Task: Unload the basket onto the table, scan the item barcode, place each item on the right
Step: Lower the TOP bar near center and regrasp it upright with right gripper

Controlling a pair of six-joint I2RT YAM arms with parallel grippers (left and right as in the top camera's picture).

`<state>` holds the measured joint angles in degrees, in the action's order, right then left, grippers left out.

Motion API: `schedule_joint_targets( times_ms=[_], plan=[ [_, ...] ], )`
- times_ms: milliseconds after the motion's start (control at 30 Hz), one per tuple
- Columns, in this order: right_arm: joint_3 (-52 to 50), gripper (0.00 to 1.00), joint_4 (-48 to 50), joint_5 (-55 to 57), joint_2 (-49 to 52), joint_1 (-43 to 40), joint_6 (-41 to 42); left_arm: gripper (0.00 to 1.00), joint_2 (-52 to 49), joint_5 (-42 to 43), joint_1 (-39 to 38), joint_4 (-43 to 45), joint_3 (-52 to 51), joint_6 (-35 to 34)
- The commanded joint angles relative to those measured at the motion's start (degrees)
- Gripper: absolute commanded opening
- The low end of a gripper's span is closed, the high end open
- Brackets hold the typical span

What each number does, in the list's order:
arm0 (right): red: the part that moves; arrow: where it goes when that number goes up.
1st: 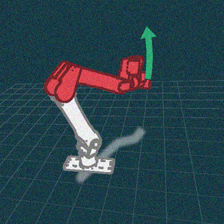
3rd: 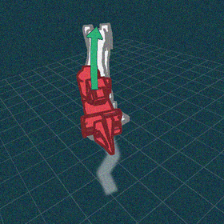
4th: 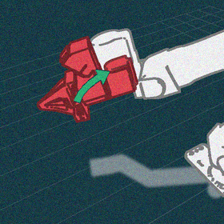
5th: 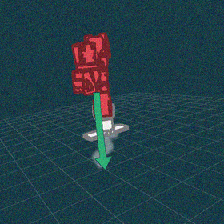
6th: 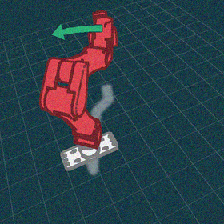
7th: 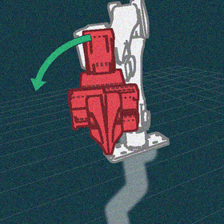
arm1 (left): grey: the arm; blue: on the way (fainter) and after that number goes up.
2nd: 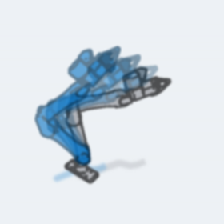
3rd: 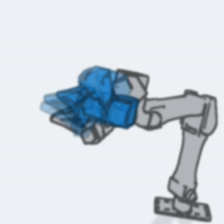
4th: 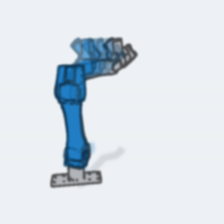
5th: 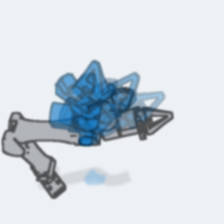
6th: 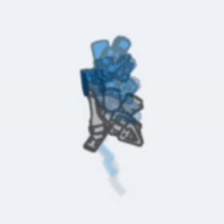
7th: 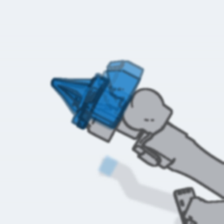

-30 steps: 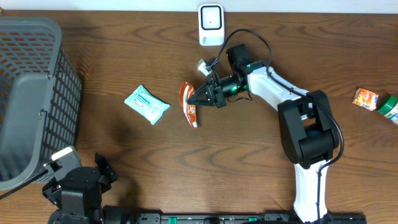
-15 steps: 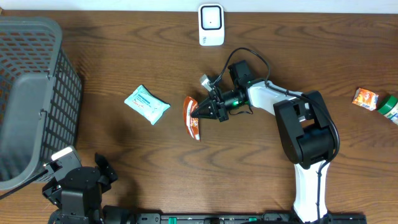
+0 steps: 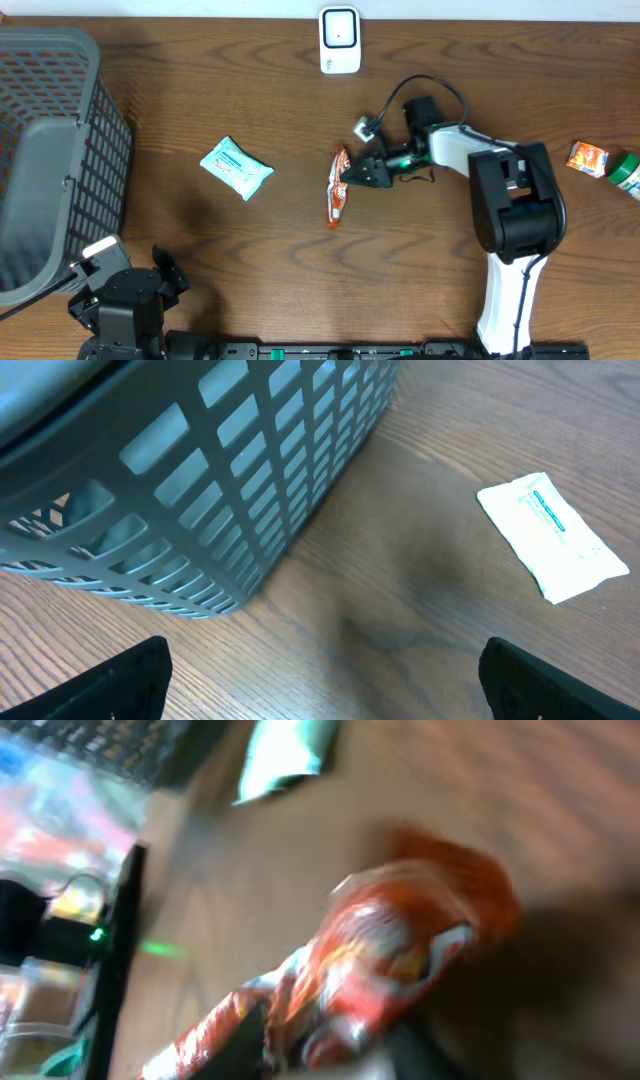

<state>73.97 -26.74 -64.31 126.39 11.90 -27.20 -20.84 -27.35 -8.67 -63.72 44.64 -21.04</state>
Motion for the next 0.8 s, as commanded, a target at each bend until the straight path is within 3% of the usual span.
schedule_joint_targets(
  times_ms=[0,200,267,300,333,367,400,633,767],
  plan=[
    [-0.2,0.96,0.2,5.2,0.4,-2.8,5.6,0.98,0.0,-0.3,0.3,-0.2,0.1,-0.3],
    [0.3,0.99,0.1,2.3,0.2,-6.9,10.4,0.98,0.0,-0.3,0.3,-0.1,0.1,-0.3],
    [0.6,0.81,0.1,-0.5,-0.4,-7.4,12.0,0.98,0.0,-0.3,0.3,-0.1,0.1,-0.3],
    [0.7,0.58,0.1,-1.8,-0.9,-7.5,13.3,0.98,0.0,-0.3,0.3,-0.1,0.1,-0.3],
    [0.8,0.26,0.1,-2.8,-1.6,-7.3,14.9,0.98,0.0,-0.3,0.3,-0.1,0.1,-0.3],
    [0.8,0.07,0.0,-2.9,-2.3,-7.0,16.7,0.98,0.0,-0.3,0.3,-0.1,0.1,-0.3],
    [0.8,0.01,-0.1,-2.9,-3.1,-6.6,18.4,0.98,0.0,-0.3,0.3,-0.1,0.1,-0.3],
    [0.9,0.01,0.1,-2.2,-10.1,-0.9,23.9,0.98,0.0,-0.3,0.3,-0.2,0.1,-0.3],
    [0.9,0.01,1.7,6.6,-11.5,2.4,30.1,0.98,0.0,-0.3,0.3,-0.1,0.1,-0.3]
  ],
)
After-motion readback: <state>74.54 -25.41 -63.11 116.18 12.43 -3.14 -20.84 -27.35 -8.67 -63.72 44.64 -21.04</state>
